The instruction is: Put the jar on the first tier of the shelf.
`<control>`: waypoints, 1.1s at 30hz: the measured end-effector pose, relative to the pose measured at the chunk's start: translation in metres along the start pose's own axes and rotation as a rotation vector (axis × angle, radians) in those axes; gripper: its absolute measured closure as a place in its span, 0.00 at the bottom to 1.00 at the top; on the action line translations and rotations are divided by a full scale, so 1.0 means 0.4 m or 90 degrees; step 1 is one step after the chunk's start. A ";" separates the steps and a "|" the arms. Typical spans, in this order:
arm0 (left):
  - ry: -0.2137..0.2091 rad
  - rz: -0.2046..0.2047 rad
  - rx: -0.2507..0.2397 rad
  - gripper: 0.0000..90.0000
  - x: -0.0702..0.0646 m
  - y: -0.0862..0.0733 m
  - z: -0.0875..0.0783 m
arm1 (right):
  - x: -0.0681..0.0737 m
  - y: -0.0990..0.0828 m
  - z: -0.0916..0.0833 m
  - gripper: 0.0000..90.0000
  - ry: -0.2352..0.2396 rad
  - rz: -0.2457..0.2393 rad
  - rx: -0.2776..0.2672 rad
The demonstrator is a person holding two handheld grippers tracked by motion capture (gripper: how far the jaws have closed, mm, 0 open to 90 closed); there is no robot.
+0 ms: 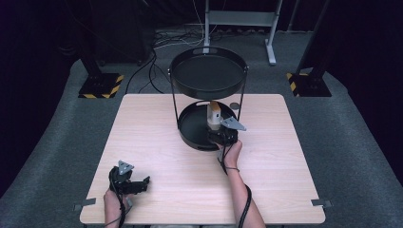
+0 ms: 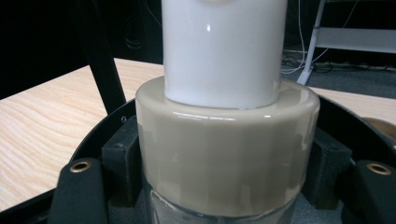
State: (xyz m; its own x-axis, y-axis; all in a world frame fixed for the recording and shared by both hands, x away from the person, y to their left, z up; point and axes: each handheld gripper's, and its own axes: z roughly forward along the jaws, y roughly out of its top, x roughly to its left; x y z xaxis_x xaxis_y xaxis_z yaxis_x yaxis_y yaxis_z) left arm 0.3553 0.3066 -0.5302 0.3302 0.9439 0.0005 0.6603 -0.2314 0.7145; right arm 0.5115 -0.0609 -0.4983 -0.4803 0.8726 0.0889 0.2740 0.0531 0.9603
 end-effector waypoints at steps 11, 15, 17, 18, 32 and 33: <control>0.000 0.000 0.000 0.03 0.000 0.000 0.000 | 0.004 -0.015 0.021 0.32 -0.005 -0.011 0.019; 0.000 0.000 0.000 0.03 0.000 0.000 0.000 | 0.004 -0.019 0.025 0.32 -0.004 -0.016 0.025; 0.000 0.000 0.000 0.03 0.000 0.000 0.000 | 0.004 -0.021 0.024 0.32 -0.002 -0.017 0.022; 0.000 0.000 0.000 0.03 0.000 0.000 0.000 | 0.004 -0.023 0.022 0.32 -0.002 -0.016 0.019; 0.000 0.000 0.000 0.03 0.000 0.000 0.000 | 0.004 -0.034 0.000 0.31 0.007 -0.055 0.034; 0.000 0.000 0.000 0.03 0.000 0.000 0.000 | 0.005 -0.034 0.000 0.31 0.006 -0.056 0.034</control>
State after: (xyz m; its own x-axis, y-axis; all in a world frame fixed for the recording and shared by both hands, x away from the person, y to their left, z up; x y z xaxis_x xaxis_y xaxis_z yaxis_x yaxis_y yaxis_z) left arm 0.3553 0.3067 -0.5302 0.3307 0.9437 0.0003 0.6603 -0.2316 0.7144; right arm 0.5068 -0.0598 -0.5112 -0.5114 0.8593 0.0080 0.2751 0.1549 0.9488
